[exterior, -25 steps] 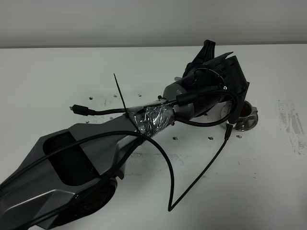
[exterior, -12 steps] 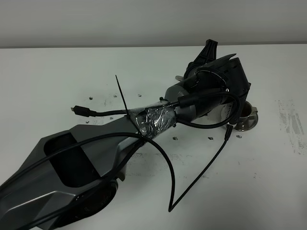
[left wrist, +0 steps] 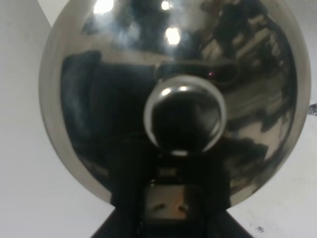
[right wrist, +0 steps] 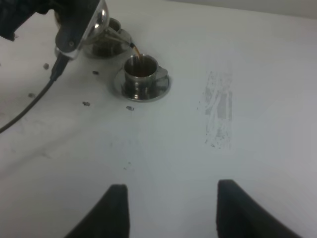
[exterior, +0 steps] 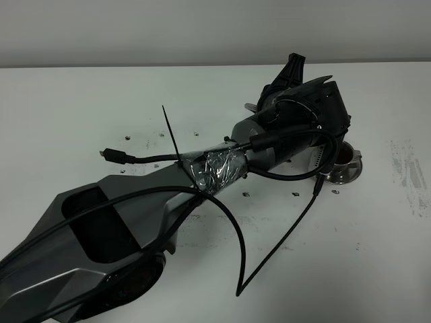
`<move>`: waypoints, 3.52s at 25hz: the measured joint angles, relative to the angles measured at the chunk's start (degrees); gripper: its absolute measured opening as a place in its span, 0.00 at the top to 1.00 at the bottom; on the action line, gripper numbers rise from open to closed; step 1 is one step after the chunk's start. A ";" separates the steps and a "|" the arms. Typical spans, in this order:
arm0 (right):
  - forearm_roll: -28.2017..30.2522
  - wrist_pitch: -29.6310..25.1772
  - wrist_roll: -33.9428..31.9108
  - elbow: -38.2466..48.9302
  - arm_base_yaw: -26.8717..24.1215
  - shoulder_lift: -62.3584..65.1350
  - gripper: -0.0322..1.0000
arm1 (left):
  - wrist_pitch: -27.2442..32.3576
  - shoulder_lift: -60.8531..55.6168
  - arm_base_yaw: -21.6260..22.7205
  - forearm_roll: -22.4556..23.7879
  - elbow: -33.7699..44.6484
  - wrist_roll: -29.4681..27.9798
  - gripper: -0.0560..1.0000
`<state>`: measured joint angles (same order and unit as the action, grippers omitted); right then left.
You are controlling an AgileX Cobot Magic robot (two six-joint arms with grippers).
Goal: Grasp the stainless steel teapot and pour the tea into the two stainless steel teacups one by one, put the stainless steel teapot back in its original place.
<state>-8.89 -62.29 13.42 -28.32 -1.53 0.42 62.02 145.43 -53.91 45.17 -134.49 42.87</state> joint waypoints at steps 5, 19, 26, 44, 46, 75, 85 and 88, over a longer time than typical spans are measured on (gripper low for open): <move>0.00 0.00 0.00 0.00 0.00 0.00 0.56 | 0.00 0.00 0.00 0.04 0.00 0.00 0.77; 0.00 0.00 0.00 0.00 0.00 0.00 0.56 | 0.00 0.00 -0.58 1.57 0.00 0.00 0.77; 0.00 0.00 0.00 0.00 0.00 0.00 0.56 | 0.00 0.00 -0.58 1.98 0.12 0.06 0.77; 0.00 0.00 0.00 0.00 0.00 0.00 0.56 | 1.39 -0.76 0.60 -5.88 0.17 0.06 0.77; 0.00 0.00 0.00 0.00 0.00 0.00 0.56 | 1.42 -0.86 0.89 -7.50 0.17 0.06 0.77; 0.00 0.00 0.00 0.00 0.00 0.00 0.56 | -9.78 -26.26 8.20 -42.10 33.70 -5.19 0.77; 0.00 0.00 0.00 0.00 0.00 0.00 0.56 | -18.24 -24.96 9.97 -45.17 41.25 -8.92 0.77; 0.00 0.00 0.00 0.00 0.00 0.00 0.56 | -19.50 -24.90 10.27 -46.83 42.91 -9.16 0.77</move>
<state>-8.89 -62.29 13.42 -28.32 -1.53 0.42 42.52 120.53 -43.64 -1.66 -91.58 33.71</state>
